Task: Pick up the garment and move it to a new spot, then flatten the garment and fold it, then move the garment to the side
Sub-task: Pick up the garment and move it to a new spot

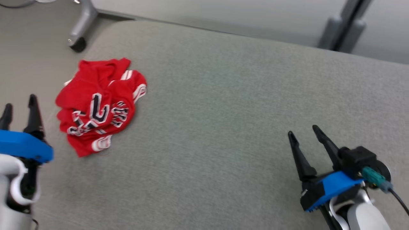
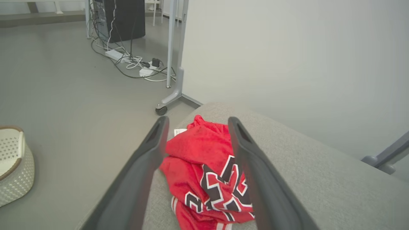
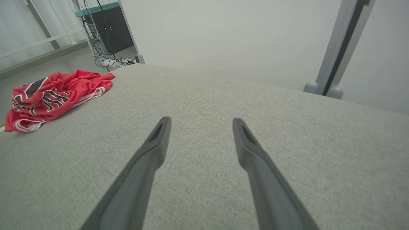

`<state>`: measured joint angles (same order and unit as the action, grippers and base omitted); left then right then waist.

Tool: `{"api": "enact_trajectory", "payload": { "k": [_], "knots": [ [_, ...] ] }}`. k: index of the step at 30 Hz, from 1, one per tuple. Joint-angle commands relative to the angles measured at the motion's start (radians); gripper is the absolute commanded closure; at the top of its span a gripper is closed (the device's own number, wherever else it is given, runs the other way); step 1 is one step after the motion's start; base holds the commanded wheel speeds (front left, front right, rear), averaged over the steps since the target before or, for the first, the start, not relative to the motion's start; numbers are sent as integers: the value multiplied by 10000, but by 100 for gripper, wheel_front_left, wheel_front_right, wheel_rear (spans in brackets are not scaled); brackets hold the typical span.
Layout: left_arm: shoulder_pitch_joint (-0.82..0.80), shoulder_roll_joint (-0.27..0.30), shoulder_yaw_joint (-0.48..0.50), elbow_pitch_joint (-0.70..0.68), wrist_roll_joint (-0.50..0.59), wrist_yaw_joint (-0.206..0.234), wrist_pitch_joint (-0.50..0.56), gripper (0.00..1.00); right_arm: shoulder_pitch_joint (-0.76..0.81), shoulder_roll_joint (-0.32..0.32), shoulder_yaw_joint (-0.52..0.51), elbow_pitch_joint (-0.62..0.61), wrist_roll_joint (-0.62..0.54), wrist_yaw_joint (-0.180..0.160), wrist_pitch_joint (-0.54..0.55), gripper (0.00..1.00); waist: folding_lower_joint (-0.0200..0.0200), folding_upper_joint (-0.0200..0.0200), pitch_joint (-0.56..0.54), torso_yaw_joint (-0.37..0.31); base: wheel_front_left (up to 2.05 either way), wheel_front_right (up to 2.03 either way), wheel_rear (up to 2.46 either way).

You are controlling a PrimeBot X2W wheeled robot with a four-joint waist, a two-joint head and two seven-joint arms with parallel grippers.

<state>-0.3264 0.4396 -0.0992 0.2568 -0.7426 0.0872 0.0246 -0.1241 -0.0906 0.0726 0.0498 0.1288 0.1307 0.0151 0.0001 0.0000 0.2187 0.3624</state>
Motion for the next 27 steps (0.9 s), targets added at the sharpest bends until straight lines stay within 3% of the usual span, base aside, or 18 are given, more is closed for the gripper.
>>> {"api": "enact_trajectory", "payload": {
  "k": [1, 6, 12, 17, 19, 27],
  "knots": [
    [-400, 236, 212, 553, -226, 97, 394, 0, -219, -122, 216, -122, -38, 1, 95, 0, -1, 0, 286, -363, 0, 0, 0],
    [-863, 517, 818, 1689, -1037, 278, 1321, 0, -664, -359, 714, -435, 24, 1, 276, 0, -1, 0, 1124, -1272, 0, 0, 0],
    [-1156, 350, 1389, 2590, -2068, 333, 2126, 0, -993, -502, 916, -774, 54, 1, 356, 0, -1, 0, 1879, -2041, 0, 0, 0],
    [-1088, -9, 1310, 3071, -2996, 792, 4049, 0, -951, -465, 826, -799, 108, 1, 247, 0, -1, 0, 2029, -2466, 0, 0, 0],
    [-1050, 67, 1310, 2948, -3072, 967, 4401, 100, -927, -416, 780, -734, 130, 1, 164, 0, -1, 0, 1949, -2554, 0, 0, 0],
    [-1551, 939, 1729, 1428, -2817, 1044, 3984, 100, -927, -153, 876, -219, 372, 1, -181, 0, -1, 0, 955, -2735, 0, 0, 0]
  ]
}}
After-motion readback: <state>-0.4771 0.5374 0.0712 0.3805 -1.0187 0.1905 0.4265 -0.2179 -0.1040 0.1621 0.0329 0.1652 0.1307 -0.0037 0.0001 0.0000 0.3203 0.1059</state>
